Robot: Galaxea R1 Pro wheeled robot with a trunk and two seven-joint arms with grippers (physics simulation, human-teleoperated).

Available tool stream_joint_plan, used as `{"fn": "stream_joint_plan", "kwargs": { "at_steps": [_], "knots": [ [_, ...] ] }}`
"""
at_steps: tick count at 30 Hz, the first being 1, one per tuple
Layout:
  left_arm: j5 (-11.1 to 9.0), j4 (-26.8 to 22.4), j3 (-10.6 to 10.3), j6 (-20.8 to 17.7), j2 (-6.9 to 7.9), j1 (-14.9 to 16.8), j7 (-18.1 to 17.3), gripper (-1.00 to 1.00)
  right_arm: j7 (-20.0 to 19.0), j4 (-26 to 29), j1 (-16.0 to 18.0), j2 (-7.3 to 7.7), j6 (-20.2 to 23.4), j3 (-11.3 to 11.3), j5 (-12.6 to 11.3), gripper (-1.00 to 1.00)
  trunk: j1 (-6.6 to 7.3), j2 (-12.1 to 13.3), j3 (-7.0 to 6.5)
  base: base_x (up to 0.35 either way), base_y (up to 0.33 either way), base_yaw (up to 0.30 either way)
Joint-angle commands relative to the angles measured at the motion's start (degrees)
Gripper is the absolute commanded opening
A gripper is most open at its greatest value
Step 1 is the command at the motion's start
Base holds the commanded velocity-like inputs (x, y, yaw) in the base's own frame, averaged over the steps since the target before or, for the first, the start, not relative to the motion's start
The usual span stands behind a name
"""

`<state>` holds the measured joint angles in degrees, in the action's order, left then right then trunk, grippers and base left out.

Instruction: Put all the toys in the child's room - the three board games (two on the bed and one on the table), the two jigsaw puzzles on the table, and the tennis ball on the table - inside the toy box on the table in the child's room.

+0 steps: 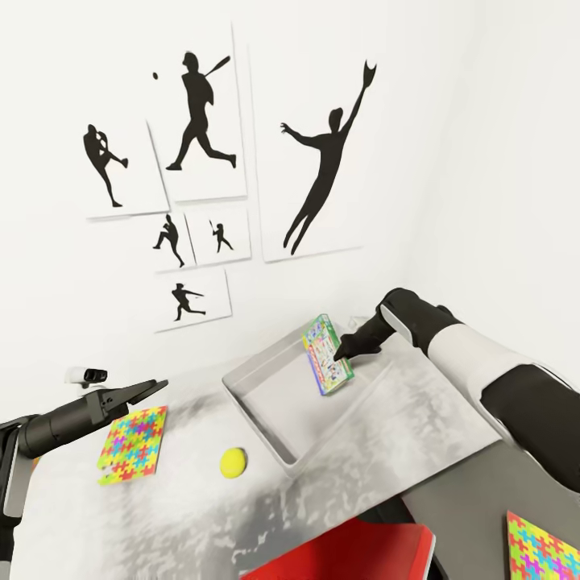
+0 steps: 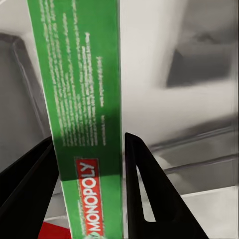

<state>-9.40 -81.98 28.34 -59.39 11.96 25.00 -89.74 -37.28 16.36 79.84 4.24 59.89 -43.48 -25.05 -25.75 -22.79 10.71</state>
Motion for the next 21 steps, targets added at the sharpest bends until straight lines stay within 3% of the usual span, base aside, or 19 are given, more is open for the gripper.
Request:
{"fn": "stream_joint_plan", "kwargs": {
  "at_steps": [1,21],
  "knots": [
    [0.08,-0.02,0.00,-0.61,0.00,0.05,-0.26,1.00,-0.33,0.07,0.09,0.07,0.11,-0.41,-0.05,-1.00,-0.03,-0.13,0.22,0.000,0.000,0.000],
    [0.08,-0.02,-0.01,-0.61,0.00,0.05,-0.26,1.00,-3.19,0.07,0.58,0.55,0.11,-1.00,0.15,-1.00,-0.03,-0.13,2.09,0.000,0.000,0.000]
  ]
}}
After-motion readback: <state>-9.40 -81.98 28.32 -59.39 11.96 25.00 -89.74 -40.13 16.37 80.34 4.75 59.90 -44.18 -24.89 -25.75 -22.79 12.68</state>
